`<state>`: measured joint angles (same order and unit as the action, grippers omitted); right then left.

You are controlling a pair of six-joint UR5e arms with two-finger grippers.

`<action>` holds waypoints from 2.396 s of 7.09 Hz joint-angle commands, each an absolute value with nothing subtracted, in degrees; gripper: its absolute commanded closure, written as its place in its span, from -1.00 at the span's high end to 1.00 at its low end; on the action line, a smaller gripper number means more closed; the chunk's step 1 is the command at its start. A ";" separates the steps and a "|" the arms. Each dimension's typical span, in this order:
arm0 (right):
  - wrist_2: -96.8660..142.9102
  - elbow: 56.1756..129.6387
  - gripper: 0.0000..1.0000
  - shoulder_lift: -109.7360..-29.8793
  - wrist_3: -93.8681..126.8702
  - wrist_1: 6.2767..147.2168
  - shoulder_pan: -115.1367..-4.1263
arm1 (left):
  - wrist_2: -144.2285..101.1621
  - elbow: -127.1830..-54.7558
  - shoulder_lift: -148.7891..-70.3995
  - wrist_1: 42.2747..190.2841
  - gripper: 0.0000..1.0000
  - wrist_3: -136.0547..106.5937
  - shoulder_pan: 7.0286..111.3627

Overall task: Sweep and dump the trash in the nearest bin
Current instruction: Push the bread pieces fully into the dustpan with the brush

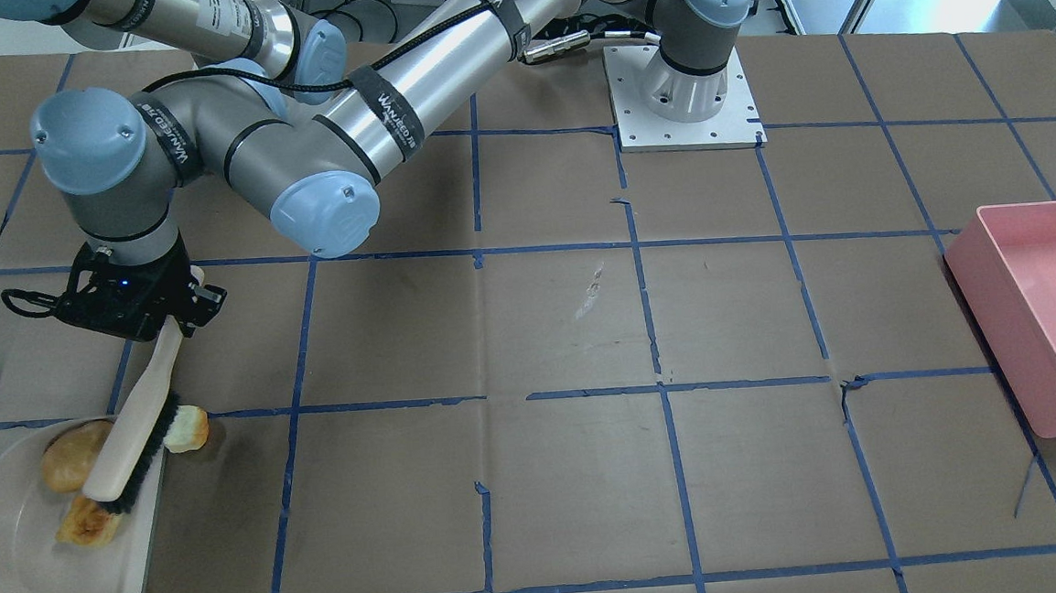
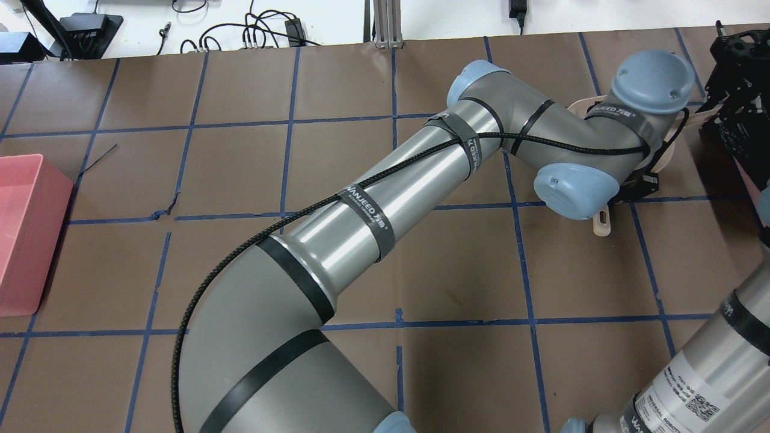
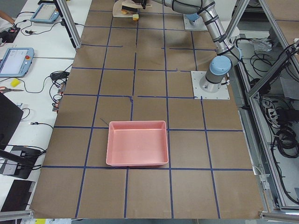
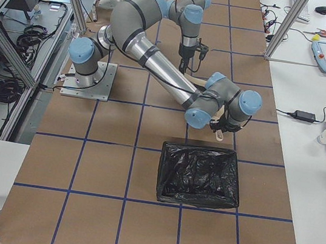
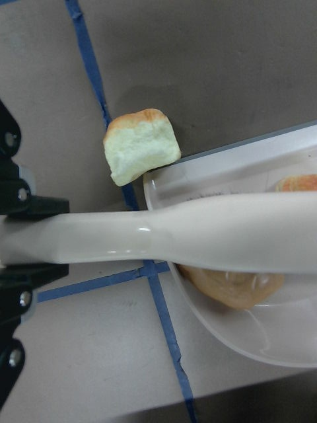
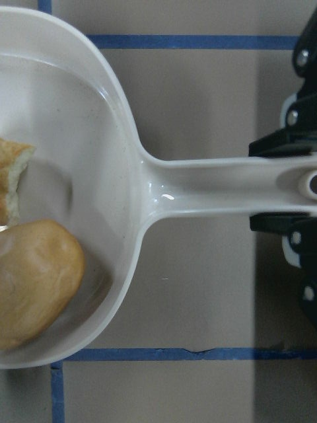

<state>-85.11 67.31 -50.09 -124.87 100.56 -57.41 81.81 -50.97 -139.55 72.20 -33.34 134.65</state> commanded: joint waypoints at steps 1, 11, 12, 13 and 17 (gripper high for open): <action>-85.17 67.93 -1.00 -50.88 -125.94 99.41 -57.22 | 81.74 -63.50 -133.01 71.81 -1.00 -33.67 132.73; -85.43 72.95 -1.00 -53.35 -127.09 99.76 -57.57 | 80.86 -58.21 -139.47 64.34 -1.00 -47.71 137.10; -85.43 72.95 -1.00 -53.35 -126.92 99.76 -57.57 | 80.95 -55.66 -140.87 65.03 -1.00 -48.68 137.89; -85.43 72.95 -1.00 -53.35 -126.83 99.76 -57.57 | 80.95 -54.24 -141.67 65.47 -1.00 -50.43 138.07; -85.43 72.95 -1.00 -53.35 -126.21 99.76 -57.66 | 81.12 -48.00 -141.94 68.55 -1.00 -58.44 138.16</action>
